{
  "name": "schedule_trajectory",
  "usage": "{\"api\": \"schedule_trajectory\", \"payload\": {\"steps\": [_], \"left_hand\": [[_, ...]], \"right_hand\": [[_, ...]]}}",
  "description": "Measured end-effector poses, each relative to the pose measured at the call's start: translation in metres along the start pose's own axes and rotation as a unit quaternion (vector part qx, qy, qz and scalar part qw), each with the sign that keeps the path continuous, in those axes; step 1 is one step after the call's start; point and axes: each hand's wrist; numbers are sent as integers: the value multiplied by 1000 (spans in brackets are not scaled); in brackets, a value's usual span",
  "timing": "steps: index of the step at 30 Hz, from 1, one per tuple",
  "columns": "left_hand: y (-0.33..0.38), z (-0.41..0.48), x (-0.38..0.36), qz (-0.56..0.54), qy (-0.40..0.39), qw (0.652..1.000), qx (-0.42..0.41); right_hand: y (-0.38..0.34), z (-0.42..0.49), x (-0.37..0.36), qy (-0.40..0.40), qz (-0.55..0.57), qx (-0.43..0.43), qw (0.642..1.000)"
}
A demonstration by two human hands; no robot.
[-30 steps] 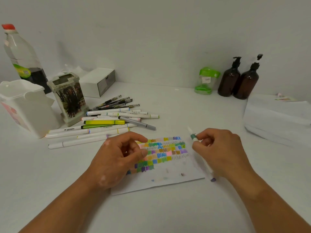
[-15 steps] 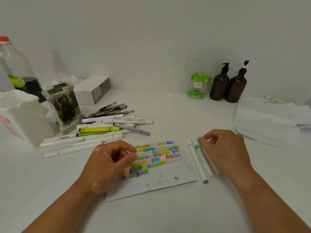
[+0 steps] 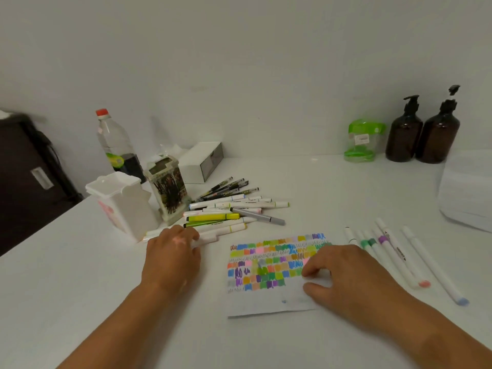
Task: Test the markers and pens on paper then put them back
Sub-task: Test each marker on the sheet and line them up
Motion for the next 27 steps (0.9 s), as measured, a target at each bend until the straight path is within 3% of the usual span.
{"api": "schedule_trajectory", "payload": {"steps": [4, 9, 13, 15, 18, 20, 22, 24, 25, 27], "left_hand": [[-4, -4, 1, 14, -7, 1000, -18], [-3, -3, 4, 28, -81, 996, -35], [26, 0, 25, -173, -114, 978, 34], [41, 2, 40, -342, -152, 924, 78], [60, 0, 56, -608, -235, 750, 109], [68, -2, 55, -712, -267, 636, 129], [73, -7, 47, -764, -290, 558, 144], [74, -12, 36, -783, -310, 521, 137], [73, -13, 31, -783, -318, 519, 131], [69, -13, 23, -761, -320, 551, 126]], "right_hand": [[-4, -3, 3, -30, -10, 15, 999], [-7, -6, 10, -21, 7, 21, 1000], [-10, -5, 7, 34, 91, 36, 995], [-13, -5, 6, 48, 128, 53, 989], [-15, -5, 6, 46, 158, 63, 984], [-15, -4, 6, 39, 193, 61, 979], [-16, -4, 5, 31, 224, 52, 973], [-16, -3, 3, 35, 243, 32, 969], [-15, -2, 3, 45, 255, 18, 966], [-12, -1, 3, 76, 268, -9, 960]]}}
Point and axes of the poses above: each hand's wrist, its own z-axis towards the middle knuckle, its own x-axis out of the back of the hand, y = z × x, and after that the axes turned 4 degrees about x, right-handed
